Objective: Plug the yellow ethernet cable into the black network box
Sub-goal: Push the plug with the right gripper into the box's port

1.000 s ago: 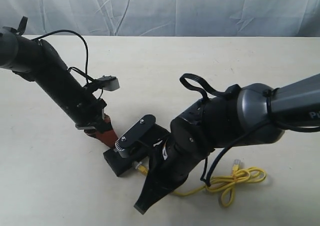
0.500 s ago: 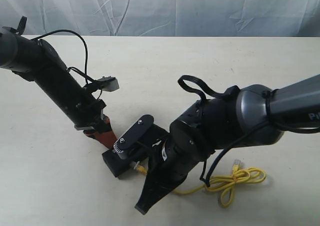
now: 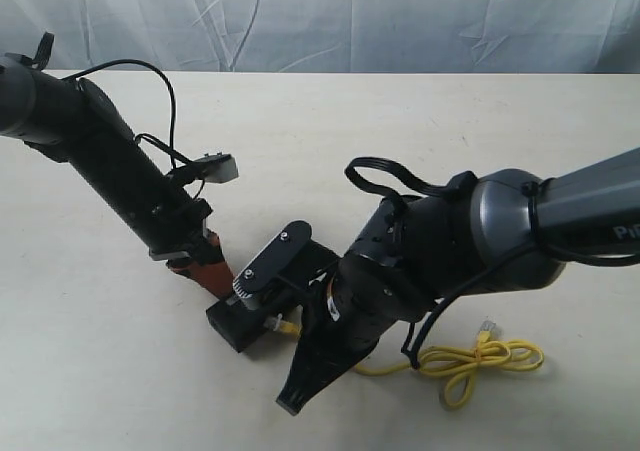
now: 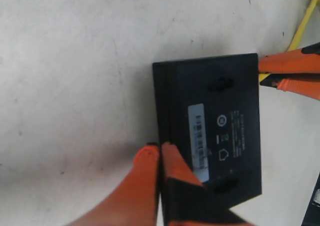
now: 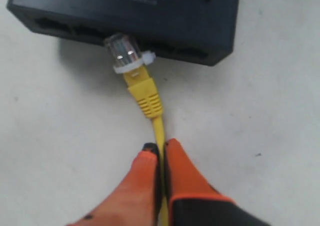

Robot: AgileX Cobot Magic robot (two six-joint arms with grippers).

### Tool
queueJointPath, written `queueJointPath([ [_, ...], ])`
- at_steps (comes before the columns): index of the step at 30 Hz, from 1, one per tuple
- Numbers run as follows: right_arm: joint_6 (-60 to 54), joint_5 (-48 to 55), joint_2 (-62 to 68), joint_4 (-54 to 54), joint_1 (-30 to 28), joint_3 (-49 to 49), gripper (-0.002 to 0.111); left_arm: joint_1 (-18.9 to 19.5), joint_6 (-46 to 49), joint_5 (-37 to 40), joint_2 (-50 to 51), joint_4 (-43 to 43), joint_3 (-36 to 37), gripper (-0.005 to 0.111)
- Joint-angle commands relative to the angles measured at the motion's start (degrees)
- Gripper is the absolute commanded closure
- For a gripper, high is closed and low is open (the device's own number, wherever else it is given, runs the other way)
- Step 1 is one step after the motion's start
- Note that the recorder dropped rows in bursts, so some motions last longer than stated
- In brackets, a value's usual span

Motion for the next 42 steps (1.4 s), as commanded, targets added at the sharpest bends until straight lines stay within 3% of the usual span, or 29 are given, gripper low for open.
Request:
queueJointPath([
  [1,2.0,3.3,0.4,-1.6,-0.1,0.2,0.109,-0.2,-0.3,1.6,-0.2,-1.1,-0.2,0.107],
  [12,10.8,6.4,0.4,-5.8,-0.1,0.2,0.109,-0.2,-0.7,2.0,-0.2,-1.2,-0.2,0.107],
  [22,10.5,4.9,0.4,-5.9,-0.1,0.2,0.109,-0.2,-0.7,2.0,-0.2,-1.3,-0.2,0.107],
  [31,11.8,9.5,0.4,-9.3,-0.1,0.2,0.109,-0.1,-1.7,-1.3,-0.2,1.6,-0.2,0.107],
  [42,12.3,5.4,1.2,-8.6,-0.1,0.2,0.109,-0.2,-1.1,-2.4,-0.1,0.2,-0.2,0.107],
])
